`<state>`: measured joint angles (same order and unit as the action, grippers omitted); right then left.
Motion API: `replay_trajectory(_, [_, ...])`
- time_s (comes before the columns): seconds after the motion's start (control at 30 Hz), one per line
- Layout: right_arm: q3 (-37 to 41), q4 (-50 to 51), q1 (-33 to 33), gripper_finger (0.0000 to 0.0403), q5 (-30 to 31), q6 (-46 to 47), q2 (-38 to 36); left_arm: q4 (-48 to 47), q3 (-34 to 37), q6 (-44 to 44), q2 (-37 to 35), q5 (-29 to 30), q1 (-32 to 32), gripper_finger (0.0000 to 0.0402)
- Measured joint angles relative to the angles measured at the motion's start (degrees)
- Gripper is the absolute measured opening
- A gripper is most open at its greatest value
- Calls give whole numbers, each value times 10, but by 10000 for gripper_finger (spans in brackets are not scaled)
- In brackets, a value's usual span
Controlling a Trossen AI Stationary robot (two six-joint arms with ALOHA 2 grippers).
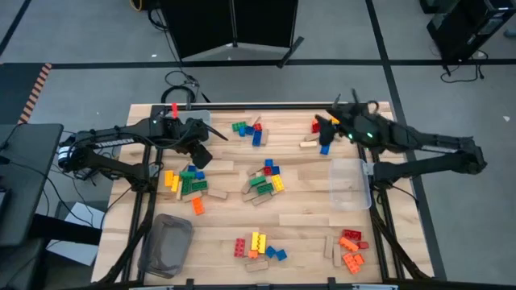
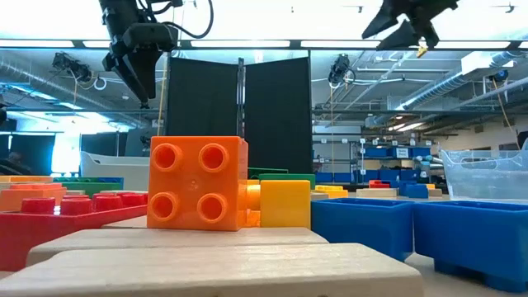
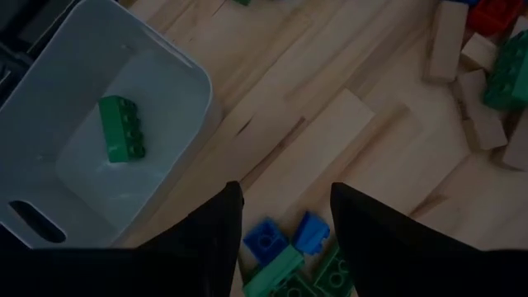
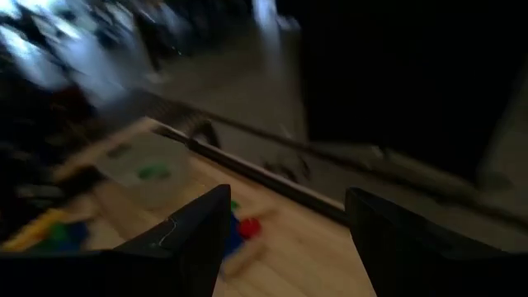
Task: Sort blocks by size
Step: Put the small blue game piece into the transparent bin
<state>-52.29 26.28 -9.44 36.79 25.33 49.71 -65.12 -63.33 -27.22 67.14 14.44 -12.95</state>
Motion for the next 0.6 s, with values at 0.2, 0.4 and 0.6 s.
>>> replay_trajectory(0.2, [-170,283,-109,254,-65,152,135,6,12,11,-25,0,0,193])
replay_trajectory(0.4, [-237,406,-219,254,-189,146,243,70,79,-2,-93,-22,0,193])
replay_trajectory(0.6, [-238,402,-289,252,-208,94,323,124,153,-60,-154,-68,0,193])
